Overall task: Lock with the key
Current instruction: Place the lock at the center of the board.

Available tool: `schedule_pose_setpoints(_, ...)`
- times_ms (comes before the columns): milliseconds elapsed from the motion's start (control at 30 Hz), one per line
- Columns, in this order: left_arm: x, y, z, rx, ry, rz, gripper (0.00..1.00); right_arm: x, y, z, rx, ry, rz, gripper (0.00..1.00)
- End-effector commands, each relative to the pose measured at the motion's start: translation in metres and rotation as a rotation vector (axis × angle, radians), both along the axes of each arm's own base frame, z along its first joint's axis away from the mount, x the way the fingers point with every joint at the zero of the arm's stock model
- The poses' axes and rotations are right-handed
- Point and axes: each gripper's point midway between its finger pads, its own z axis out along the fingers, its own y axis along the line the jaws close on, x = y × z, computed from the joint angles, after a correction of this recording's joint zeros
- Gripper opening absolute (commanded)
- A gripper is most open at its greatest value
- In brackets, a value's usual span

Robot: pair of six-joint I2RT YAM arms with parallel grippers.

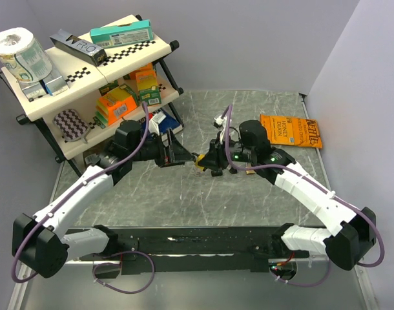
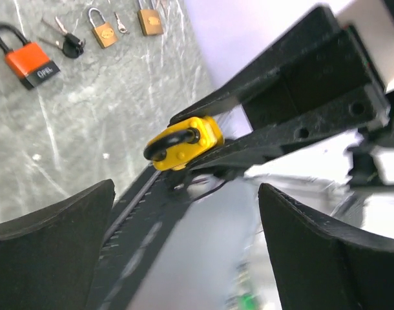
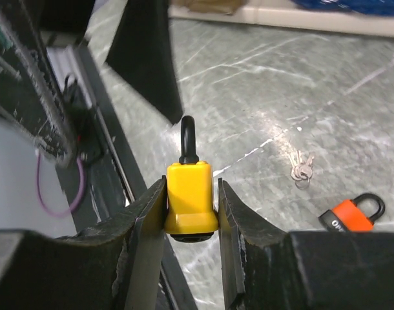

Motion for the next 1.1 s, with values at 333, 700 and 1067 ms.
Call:
schedule_pose_setpoints(333,0.025,-0.015,-0.009,-0.077,0.295,0.214,0.97,0.018,0.027,0.040,0.168,0.065,-0.161,0.00)
schedule_pose_setpoints(700,0.026,-0.015,-0.017,-0.104,0.436,0.275,0.76,0.027,0.028,0.042,0.191,0.070,-0.211,0.00)
schedule_pose_setpoints(1067,0.036,-0.016,-0.020,-0.093,0.511,0.339,0.69,0.031,0.030,0.041,0.177,0.065,-0.249,0.00)
